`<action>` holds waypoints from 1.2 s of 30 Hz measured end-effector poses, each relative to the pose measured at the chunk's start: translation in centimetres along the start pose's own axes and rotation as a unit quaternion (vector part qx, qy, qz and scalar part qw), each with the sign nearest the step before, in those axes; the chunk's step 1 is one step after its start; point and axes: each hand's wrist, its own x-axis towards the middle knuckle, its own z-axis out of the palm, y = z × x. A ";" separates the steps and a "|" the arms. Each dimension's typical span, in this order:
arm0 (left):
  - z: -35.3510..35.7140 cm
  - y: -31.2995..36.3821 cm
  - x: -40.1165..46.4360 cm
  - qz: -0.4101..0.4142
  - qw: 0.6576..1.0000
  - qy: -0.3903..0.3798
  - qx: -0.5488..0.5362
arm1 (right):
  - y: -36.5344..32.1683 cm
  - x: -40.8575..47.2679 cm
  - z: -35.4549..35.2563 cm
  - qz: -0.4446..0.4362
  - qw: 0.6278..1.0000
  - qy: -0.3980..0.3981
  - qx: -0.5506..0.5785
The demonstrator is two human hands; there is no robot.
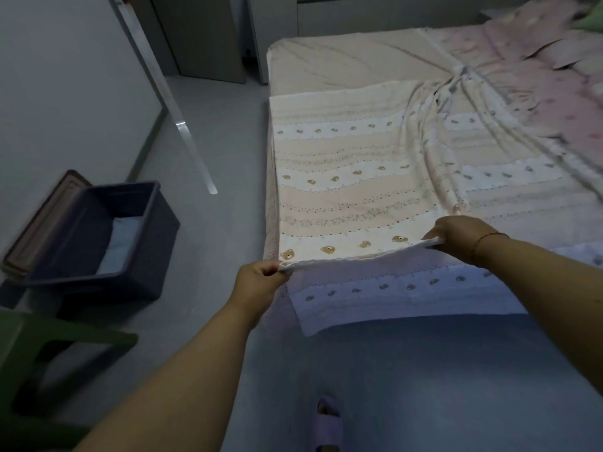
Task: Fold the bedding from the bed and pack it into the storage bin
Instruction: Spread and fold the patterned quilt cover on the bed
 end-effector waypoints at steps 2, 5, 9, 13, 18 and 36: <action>0.1 -0.6 -0.7 -0.009 1.000 -0.002 -0.002 | 0.0 -0.5 0.7 0.006 1.000 -0.017 0.008; 0.3 -1.7 -1.4 -0.026 1.000 -0.009 -0.012 | 0.0 -1.0 1.9 0.010 0.999 -0.038 0.015; 0.5 -3.6 -2.1 -0.046 0.999 -0.022 -0.005 | -0.6 -1.7 3.1 0.019 0.997 -0.076 0.026; 0.5 -5.2 -2.6 -0.069 0.997 -0.039 0.023 | -1.1 -1.8 4.4 0.033 0.993 -0.098 0.053; -0.1 -6.4 -3.1 -0.084 0.995 -0.044 0.039 | -2.0 -2.5 5.0 0.030 0.991 -0.114 0.058; -1.3 -2.6 -11.1 -0.028 0.997 -0.064 0.020 | -2.6 -12.3 0.1 0.032 0.995 -0.073 0.054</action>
